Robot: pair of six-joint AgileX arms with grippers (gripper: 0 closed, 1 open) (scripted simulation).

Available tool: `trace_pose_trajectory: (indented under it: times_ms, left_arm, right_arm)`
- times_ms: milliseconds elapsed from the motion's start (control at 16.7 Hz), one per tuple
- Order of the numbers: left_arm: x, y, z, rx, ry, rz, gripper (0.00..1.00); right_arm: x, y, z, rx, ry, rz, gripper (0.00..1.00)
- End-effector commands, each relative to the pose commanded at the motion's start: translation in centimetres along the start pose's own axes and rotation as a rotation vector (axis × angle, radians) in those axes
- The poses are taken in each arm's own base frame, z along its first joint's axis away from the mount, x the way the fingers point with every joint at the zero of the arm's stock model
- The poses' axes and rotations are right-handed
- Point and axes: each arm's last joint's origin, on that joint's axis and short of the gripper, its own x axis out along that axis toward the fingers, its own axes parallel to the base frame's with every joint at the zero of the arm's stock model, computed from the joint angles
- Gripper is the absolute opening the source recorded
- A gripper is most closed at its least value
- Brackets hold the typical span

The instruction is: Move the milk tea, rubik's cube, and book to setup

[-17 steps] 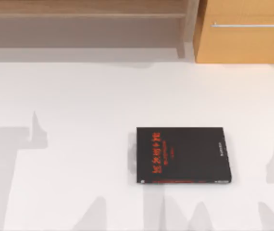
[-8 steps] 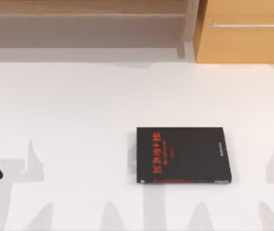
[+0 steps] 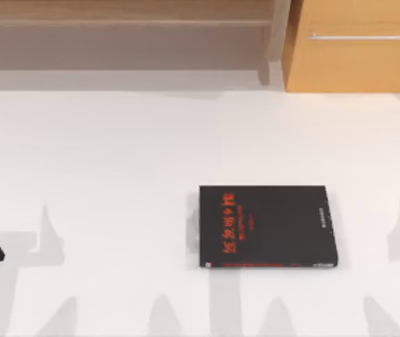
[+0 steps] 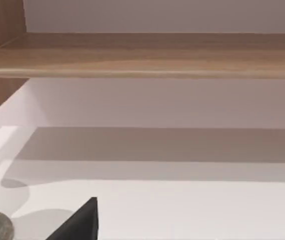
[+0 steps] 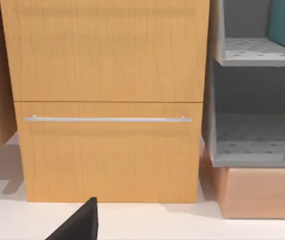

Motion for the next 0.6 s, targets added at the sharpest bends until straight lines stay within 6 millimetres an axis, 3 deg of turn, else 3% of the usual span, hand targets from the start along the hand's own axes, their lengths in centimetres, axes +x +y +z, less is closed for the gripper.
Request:
trace_pose_trajectory:
  times_ms: [300, 420, 600]
  left_arm:
    - [0.0, 0.0, 0.0, 0.0, 0.0, 0.0, 1.0]
    - [0.0, 0.0, 0.0, 0.0, 0.0, 0.0, 1.0]
    - [0.0, 0.0, 0.0, 0.0, 0.0, 0.0, 1.0]
  right_arm:
    - [2.2, -0.8, 7.3, -0.015, -0.067, -0.004, 1.0]
    - [4.9, -1.5, 10.1, -0.021, -0.057, -0.006, 1.0]
    - [11.1, -3.4, 12.6, -0.02, -0.004, -0.007, 1.0]
